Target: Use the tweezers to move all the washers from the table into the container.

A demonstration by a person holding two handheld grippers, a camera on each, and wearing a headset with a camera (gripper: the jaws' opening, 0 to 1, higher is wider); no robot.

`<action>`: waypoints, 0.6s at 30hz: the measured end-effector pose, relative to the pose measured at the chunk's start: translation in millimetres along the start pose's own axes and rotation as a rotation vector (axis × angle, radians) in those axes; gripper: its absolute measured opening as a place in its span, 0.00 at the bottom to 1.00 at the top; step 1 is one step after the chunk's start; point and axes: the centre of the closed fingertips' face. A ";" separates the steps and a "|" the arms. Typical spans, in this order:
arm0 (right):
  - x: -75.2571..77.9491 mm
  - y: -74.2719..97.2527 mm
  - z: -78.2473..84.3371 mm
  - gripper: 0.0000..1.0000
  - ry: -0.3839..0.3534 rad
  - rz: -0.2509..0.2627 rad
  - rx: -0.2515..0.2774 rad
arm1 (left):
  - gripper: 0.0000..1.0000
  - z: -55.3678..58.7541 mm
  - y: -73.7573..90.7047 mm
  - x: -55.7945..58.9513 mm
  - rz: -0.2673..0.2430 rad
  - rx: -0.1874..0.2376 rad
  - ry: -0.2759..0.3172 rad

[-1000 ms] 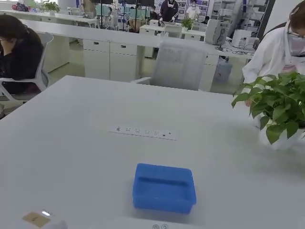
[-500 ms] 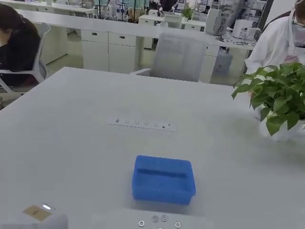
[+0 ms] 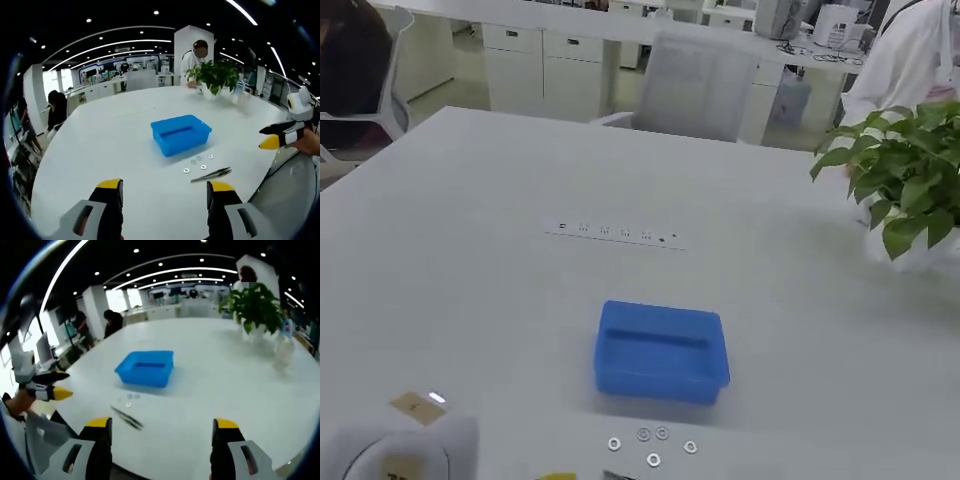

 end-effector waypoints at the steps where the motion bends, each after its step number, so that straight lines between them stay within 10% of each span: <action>1: -0.1 -1.3 1.0 0.80 0.000 -0.002 -0.007 | 0.64 -1.6 -4.3 3.8 0.036 0.001 -0.043; 18: -12.8 -20.9 10.3 0.80 0.027 -0.037 -0.093 | 0.27 22.1 -70.1 53.0 0.392 -0.143 -0.357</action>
Point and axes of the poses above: the centre of the closed fingertips' face, and the gripper's own axes: y roughly backward along the fingers, x roughly to its right, z roughly out of its underside, and after that the axes turned 1 degree about -y, right-handed
